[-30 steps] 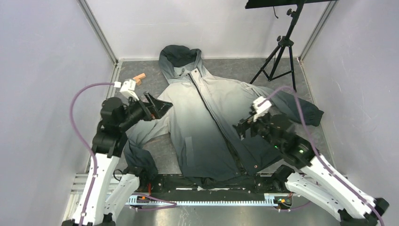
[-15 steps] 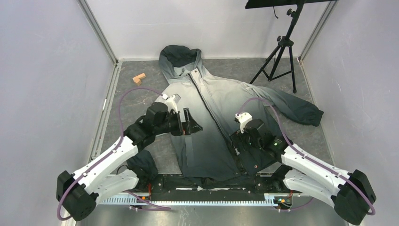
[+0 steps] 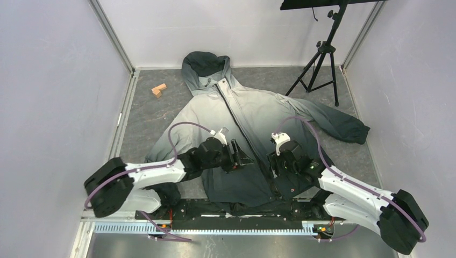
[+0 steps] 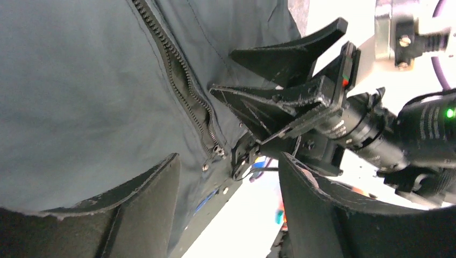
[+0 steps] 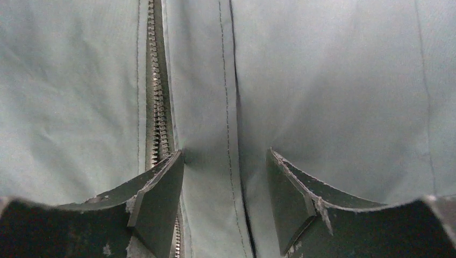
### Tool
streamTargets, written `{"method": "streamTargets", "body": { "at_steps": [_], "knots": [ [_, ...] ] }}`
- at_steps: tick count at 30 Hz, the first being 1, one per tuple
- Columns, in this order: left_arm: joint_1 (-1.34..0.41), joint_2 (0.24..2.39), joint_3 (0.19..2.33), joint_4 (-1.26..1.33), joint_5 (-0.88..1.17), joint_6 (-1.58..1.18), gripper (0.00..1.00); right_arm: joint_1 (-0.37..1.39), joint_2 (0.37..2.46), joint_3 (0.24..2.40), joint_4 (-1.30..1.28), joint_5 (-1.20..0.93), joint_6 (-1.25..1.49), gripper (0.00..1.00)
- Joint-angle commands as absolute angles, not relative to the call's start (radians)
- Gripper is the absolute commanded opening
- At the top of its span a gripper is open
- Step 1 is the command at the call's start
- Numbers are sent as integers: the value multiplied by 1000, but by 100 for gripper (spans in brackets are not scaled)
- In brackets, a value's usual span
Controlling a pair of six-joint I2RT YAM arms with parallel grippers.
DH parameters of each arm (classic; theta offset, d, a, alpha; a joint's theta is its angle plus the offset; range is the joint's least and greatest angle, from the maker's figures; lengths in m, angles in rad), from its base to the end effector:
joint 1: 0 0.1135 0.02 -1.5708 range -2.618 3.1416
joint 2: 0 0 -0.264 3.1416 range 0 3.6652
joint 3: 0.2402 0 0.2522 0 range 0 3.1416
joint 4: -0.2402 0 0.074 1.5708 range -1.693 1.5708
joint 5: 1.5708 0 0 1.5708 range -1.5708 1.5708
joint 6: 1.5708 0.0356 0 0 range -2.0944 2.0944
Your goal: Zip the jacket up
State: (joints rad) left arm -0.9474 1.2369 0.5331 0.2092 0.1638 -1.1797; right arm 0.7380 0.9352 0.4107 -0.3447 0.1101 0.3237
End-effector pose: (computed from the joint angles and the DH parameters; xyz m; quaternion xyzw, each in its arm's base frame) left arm 0.1442 -0.2105 0.1983 -0.0575 0.8549 -0.4806 0.1867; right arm 0.1328 0.1155 0.1717 -0.1743 0.9215 0.1292 0.3221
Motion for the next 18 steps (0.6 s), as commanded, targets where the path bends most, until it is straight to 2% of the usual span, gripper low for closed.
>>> {"method": "streamTargets", "body": {
  "at_steps": [1,3,6,13,14,18],
  "knots": [
    [-991,1351,500,499,68,-1420,72,741,938,370,-244,126,348,62],
    [-1001,1398,493,539,32,-1462,72,741,947,348,-218,138,346,58],
    [-1004,1465,492,589,10,-1505,72,741,939,327,-186,147,348,46],
    [-1030,1623,506,744,19,-1579,74,739,870,304,-111,150,362,4],
    [-1034,1643,511,760,17,-1582,72,739,864,312,-112,154,365,0],
    [-1038,1687,524,778,3,-1577,64,738,841,331,-105,138,371,0]
  ]
}}
